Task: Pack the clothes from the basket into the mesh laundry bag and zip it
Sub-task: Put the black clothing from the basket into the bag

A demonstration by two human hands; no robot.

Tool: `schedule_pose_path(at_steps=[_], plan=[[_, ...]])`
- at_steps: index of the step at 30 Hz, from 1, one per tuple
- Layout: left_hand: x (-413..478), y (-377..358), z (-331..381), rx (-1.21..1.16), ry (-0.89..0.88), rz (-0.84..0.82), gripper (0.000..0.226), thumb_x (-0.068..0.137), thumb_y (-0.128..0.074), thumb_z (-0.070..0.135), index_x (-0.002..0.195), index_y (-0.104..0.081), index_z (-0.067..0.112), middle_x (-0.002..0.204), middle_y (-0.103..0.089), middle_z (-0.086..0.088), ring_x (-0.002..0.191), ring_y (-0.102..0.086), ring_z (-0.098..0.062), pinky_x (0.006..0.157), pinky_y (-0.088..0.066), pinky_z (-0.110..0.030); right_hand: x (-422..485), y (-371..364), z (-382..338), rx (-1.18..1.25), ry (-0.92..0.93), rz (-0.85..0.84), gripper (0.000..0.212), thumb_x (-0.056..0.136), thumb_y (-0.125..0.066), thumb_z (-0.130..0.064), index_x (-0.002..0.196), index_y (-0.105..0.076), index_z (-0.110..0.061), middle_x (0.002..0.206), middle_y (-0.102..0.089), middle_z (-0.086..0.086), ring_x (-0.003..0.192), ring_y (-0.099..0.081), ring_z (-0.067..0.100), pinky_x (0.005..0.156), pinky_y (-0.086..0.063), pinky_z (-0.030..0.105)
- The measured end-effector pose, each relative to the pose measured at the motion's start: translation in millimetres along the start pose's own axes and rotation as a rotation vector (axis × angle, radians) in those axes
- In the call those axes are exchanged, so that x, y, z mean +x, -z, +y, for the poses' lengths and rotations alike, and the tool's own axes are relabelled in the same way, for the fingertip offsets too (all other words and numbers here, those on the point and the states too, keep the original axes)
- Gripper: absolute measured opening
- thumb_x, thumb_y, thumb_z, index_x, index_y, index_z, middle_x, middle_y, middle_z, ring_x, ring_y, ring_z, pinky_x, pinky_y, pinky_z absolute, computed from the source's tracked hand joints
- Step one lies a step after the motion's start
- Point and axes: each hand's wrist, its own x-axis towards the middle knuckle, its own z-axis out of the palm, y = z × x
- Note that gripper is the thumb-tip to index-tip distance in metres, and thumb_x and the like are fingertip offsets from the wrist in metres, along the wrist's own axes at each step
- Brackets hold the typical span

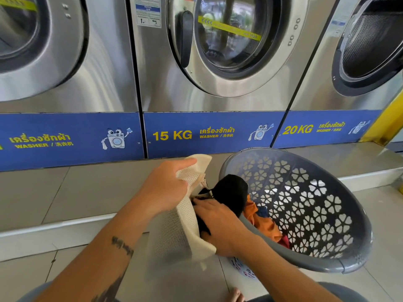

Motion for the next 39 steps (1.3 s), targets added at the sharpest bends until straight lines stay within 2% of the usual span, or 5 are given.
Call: schedule_pose_path(at_steps=[10, 17, 24, 31, 39], plan=[[3, 10, -11, -0.002, 0.05, 0.024, 0.069, 0.085, -0.05, 0.0, 0.137, -0.051, 0.045, 0.153, -0.04, 0.011, 0.121, -0.056, -0.028, 0.095, -0.049, -0.042, -10, 28, 22, -0.344, -0.275, 0.055, 0.079, 0.073, -0.06, -0.041, 0.147, -0.031, -0.039, 0.155, -0.019, 0.007, 0.145, -0.016, 0.036, 0.114, -0.022, 0.054], [0, 4, -12, -0.029, 0.033, 0.014, 0.068, 0.086, -0.047, -0.002, 0.141, -0.05, 0.038, 0.153, -0.04, 0.011, 0.138, -0.04, -0.014, 0.109, -0.039, -0.034, -8, 19, 32, -0.25, -0.287, 0.224, 0.04, 0.079, -0.06, -0.025, 0.118, -0.065, -0.03, 0.119, -0.049, 0.005, 0.112, -0.047, 0.03, 0.09, -0.047, 0.038], [-1, -10, -12, -0.167, 0.068, -0.042, 0.066, 0.086, -0.051, 0.001, 0.137, -0.052, 0.042, 0.149, -0.045, 0.013, 0.059, -0.061, 0.011, 0.048, -0.044, -0.012, -6, 22, -7, 0.133, -0.123, 0.445, 0.034, 0.079, -0.052, -0.023, 0.109, -0.067, -0.022, 0.102, -0.067, -0.003, 0.089, -0.064, 0.025, 0.067, -0.051, 0.037], [-14, -1, -37, -0.178, 0.119, 0.026, 0.062, 0.086, -0.054, 0.0, 0.132, -0.058, 0.042, 0.134, -0.059, 0.01, 0.109, -0.061, -0.02, 0.07, -0.042, -0.021, -1, -18, 3, 0.293, -0.11, -0.32, 0.048, 0.093, -0.058, -0.038, 0.14, -0.05, -0.033, 0.142, -0.058, -0.003, 0.131, -0.05, 0.02, 0.11, -0.041, 0.041], [-19, -2, -70, 0.068, 0.121, -0.007, 0.062, 0.089, -0.05, 0.0, 0.138, -0.053, 0.037, 0.144, -0.053, 0.003, 0.111, -0.06, -0.018, 0.075, -0.048, -0.022, 4, -40, 9, -0.171, -0.225, -0.403, 0.078, 0.086, -0.058, -0.04, 0.154, -0.023, -0.026, 0.148, -0.041, 0.015, 0.133, -0.041, 0.04, 0.11, -0.037, 0.052]])
